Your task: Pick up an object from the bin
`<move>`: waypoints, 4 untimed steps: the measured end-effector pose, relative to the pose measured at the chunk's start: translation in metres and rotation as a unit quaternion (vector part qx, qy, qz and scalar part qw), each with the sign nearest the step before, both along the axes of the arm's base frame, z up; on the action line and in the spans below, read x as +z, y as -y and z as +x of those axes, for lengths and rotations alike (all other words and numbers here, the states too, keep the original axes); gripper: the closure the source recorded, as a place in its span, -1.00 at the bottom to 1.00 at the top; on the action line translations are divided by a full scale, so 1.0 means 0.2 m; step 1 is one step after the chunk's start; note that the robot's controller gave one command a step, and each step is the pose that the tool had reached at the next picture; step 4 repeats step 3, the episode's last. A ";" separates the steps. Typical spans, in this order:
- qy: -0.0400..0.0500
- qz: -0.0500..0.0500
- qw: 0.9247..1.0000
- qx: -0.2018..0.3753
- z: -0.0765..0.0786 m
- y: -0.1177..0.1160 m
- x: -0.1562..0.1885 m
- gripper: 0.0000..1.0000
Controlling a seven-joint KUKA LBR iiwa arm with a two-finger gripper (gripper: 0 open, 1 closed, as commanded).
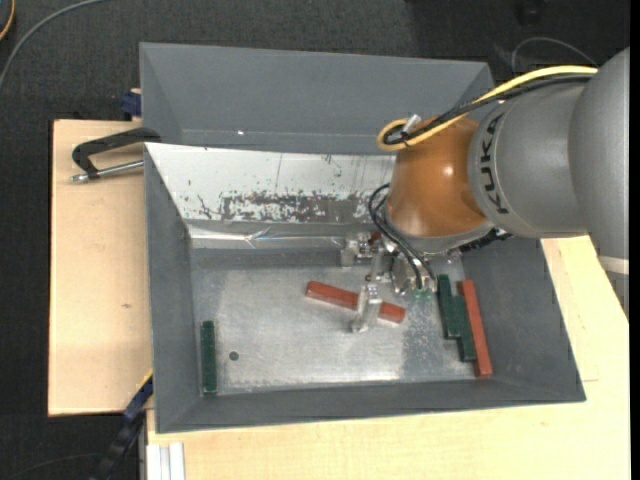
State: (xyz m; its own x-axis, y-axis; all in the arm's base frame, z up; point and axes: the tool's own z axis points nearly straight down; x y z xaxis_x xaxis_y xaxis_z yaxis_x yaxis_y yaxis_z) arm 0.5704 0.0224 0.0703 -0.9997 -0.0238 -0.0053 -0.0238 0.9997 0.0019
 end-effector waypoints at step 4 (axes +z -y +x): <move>0.003 0.000 1.000 -0.001 0.02 -0.01 0.30 1.00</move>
Offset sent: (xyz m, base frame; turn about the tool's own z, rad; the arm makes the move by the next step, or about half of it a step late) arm 0.0000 0.0000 0.0000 0.0000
